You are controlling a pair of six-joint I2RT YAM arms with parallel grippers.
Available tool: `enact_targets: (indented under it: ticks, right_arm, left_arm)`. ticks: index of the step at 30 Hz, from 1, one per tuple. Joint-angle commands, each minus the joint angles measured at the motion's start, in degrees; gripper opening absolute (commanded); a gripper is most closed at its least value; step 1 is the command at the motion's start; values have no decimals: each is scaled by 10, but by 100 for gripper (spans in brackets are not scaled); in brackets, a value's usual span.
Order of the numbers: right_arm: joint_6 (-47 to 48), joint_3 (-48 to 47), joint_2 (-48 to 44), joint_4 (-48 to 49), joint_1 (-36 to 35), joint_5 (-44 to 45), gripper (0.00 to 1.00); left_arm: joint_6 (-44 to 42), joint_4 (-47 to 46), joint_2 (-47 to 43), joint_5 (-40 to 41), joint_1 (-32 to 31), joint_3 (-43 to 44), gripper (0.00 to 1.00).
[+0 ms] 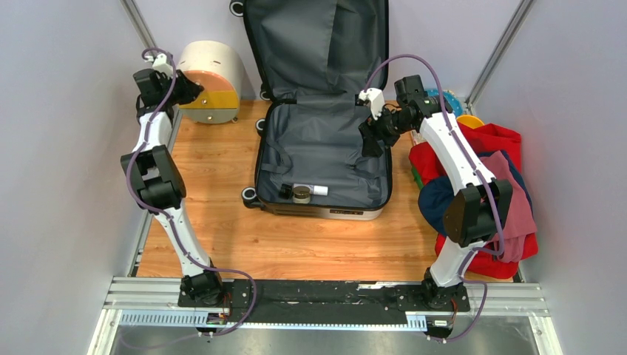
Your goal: Open, take out, and arrange the luggage
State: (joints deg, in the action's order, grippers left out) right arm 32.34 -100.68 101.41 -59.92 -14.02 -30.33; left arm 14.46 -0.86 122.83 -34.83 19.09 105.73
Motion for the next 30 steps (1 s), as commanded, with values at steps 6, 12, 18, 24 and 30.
enact_targets:
  ticks: [6, 12, 18, 24, 30]
  right_arm:
    - [-1, -43, 10, -14, -1, 11, 80]
    - [-2, -48, 13, -16, 0, 14, 80]
    - [-10, -50, 19, -14, 0, 8, 81]
    - [-13, -62, 27, -12, 0, 11, 81]
    - [-12, -63, 27, -11, 0, 17, 81]
  left_arm:
    - [0, 5, -94, 6, 3, -61, 0]
    - [-9, -1, -166, 8, 5, -155, 0]
    - [27, 3, -143, 16, 4, -111, 37]
    - [60, 6, -77, 27, 4, -27, 47]
    - [54, 6, -40, 35, 2, 15, 47]
